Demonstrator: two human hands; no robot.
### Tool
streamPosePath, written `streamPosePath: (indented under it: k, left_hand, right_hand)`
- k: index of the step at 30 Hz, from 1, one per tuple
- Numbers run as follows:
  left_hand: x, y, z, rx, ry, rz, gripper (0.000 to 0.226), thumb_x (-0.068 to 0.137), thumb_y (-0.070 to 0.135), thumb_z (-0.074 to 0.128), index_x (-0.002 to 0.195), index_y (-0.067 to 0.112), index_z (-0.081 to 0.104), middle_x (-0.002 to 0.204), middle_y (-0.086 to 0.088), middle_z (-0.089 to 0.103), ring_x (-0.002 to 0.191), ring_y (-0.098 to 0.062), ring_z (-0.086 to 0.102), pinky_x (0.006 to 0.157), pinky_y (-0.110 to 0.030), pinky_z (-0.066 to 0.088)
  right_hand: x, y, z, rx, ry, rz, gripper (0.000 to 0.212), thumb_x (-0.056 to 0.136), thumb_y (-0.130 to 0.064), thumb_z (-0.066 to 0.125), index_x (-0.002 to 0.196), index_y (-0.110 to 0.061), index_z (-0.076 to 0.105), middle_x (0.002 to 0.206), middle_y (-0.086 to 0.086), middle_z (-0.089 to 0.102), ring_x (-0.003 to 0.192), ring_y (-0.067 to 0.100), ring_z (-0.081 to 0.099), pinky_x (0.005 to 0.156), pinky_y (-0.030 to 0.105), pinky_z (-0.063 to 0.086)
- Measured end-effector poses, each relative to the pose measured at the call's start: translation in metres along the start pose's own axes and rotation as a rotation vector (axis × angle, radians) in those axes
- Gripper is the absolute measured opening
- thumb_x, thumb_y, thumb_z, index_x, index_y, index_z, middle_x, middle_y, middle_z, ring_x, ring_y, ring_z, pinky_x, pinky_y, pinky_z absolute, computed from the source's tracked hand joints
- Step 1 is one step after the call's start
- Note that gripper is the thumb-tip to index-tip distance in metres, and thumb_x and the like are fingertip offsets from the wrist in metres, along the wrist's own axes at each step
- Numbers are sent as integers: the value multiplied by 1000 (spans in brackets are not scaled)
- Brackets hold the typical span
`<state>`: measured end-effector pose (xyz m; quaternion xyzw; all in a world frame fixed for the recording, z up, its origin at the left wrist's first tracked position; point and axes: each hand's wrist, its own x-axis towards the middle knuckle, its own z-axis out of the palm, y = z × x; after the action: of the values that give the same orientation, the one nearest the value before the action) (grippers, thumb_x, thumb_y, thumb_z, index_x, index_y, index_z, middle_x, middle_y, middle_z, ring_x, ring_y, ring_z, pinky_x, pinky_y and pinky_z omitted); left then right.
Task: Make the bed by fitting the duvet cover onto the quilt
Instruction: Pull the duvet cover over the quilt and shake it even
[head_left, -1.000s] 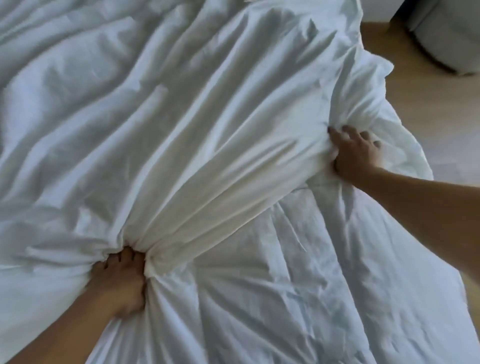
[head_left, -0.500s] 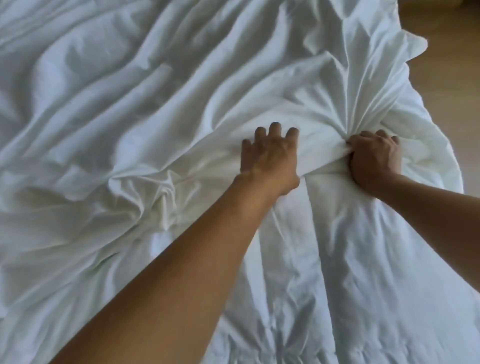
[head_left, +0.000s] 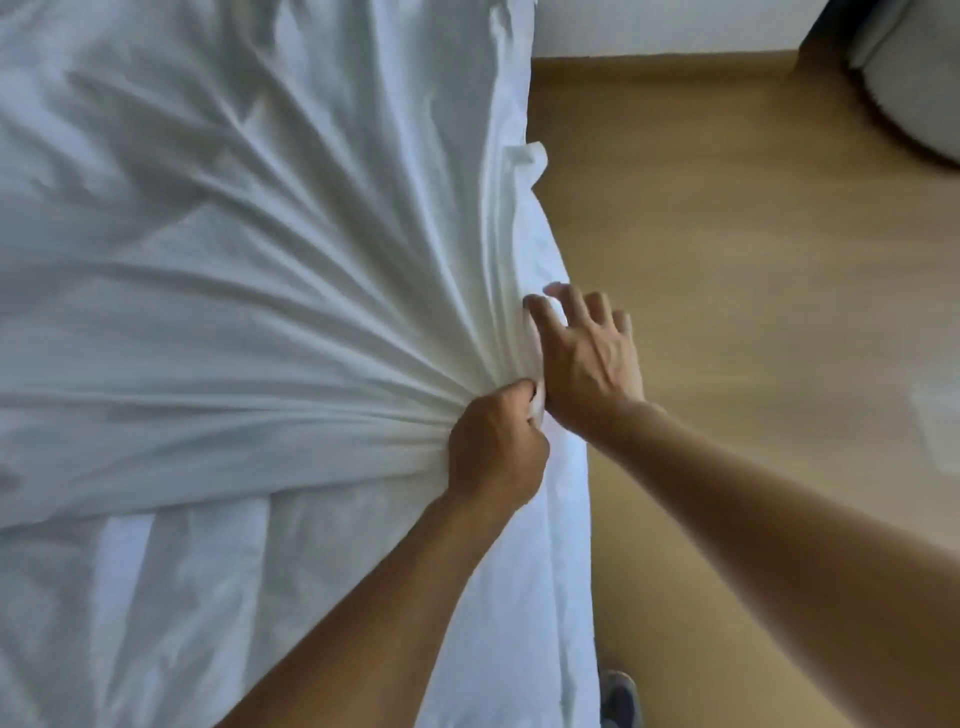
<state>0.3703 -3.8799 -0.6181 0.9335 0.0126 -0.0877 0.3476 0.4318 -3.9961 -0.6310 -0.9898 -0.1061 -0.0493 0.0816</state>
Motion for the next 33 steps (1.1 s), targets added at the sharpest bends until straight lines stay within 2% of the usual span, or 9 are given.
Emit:
streamPosePath:
  k: [2,6,10,12,18,23,28,30,33]
  left_hand:
    - [-10,8,-12,-103,22,1,13,75,8,34,65,15,37,61,-12,54,63,-35,49,58,-36,36]
    - [-27,12,-38,-91,-42,0,21,82,1,37,68,9,52,58,-8,50,55,-20,45,54,-32,40]
    - [-47,11,-40,370,146,192,31,65,-9,63,72,18,50,64,5,49,57,-20,47,57,-34,44]
    - [-56,8,-27,440,310,253,21,68,0,59,82,16,57,76,0,54,67,-24,47,61,-39,42]
    - [-51,6,15,610,-105,227,36,59,32,79,92,22,69,87,-3,57,79,-24,57,70,-37,49]
    - [40,-23,-21,545,-36,-104,90,60,79,71,131,27,49,130,-9,47,121,-32,46,93,-45,44]
    - [106,-54,-18,479,-410,-324,147,36,91,73,151,17,18,154,-17,29,142,-36,31,112,-52,33]
    - [121,-60,-10,495,-488,-374,160,32,90,73,157,18,4,161,-19,19,148,-37,22,115,-53,27]
    - [134,-66,-5,493,-560,-449,160,31,85,76,158,21,3,163,-17,14,150,-35,16,117,-52,23]
  right_hand:
    - [30,-4,0,86,13,81,76,76,-1,57,146,-25,39,148,7,39,114,36,47,78,42,39]
    - [107,-14,5,373,50,371,62,94,1,42,145,-34,38,145,1,41,109,30,47,77,37,41]
    - [158,-10,10,377,108,358,21,79,1,40,83,-19,40,71,0,44,62,25,35,52,30,24]
    - [167,3,18,241,62,318,19,78,1,39,82,-17,35,60,-3,33,50,22,29,48,30,17]
    - [91,104,59,-143,-212,243,16,94,-19,43,97,-21,59,89,8,69,84,35,69,65,33,36]
    - [25,109,78,-135,-293,200,19,97,-25,45,97,-18,63,92,9,72,82,37,69,61,34,38]
    - [42,95,79,116,-197,375,16,93,-29,48,103,-21,58,101,11,67,89,38,64,62,35,36]
    - [75,93,75,253,-58,422,41,87,-32,56,127,-26,48,119,9,57,104,36,57,65,36,41]
    - [121,95,69,247,52,204,44,88,-31,59,129,-23,48,112,8,57,98,35,52,62,33,39]
